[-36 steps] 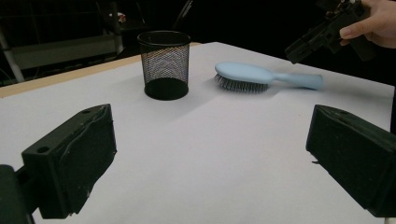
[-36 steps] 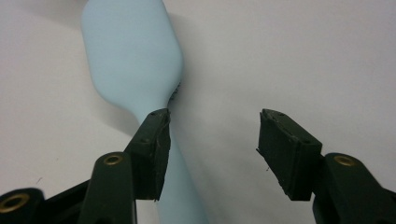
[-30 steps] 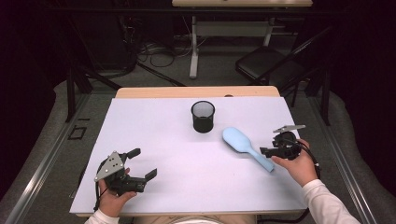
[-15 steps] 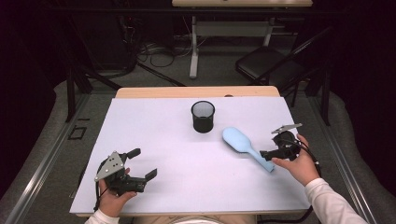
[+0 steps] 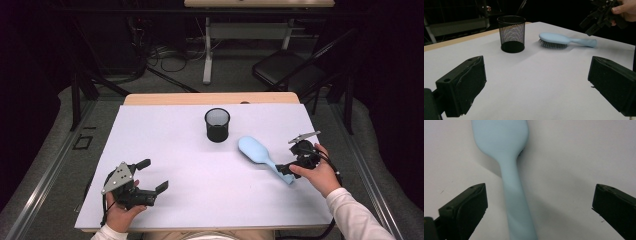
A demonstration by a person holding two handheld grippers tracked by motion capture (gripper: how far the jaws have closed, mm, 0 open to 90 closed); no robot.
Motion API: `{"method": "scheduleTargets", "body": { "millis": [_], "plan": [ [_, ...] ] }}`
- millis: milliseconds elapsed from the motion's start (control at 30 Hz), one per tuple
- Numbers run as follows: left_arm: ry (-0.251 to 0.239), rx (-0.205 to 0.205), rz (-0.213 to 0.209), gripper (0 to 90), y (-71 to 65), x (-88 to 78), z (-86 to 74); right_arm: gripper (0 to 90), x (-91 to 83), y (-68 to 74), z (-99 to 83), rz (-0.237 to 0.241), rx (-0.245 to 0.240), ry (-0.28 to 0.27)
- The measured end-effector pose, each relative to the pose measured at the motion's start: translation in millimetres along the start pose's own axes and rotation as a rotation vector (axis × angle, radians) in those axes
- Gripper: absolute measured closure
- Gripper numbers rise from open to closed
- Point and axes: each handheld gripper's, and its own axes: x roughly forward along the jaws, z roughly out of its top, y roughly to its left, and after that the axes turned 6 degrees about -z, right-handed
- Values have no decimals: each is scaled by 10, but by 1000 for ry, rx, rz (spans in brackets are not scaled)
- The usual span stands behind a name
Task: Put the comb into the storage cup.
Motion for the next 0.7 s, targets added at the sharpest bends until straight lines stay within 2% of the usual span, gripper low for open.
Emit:
{"method": "scheduleTargets", "body": {
  "millis": [200, 333, 700],
  "plan": [
    [-1, -2, -4, 15, 5, 0, -1, 0, 15, -11, 22, -5, 7, 9],
    [0, -1, -1, 15, 1, 1, 0, 0, 35, -23, 31, -6, 17, -3],
    [1, -3, -5, 15, 6, 4, -2, 0, 89, -31, 68, -14, 33, 27]
  ]
}}
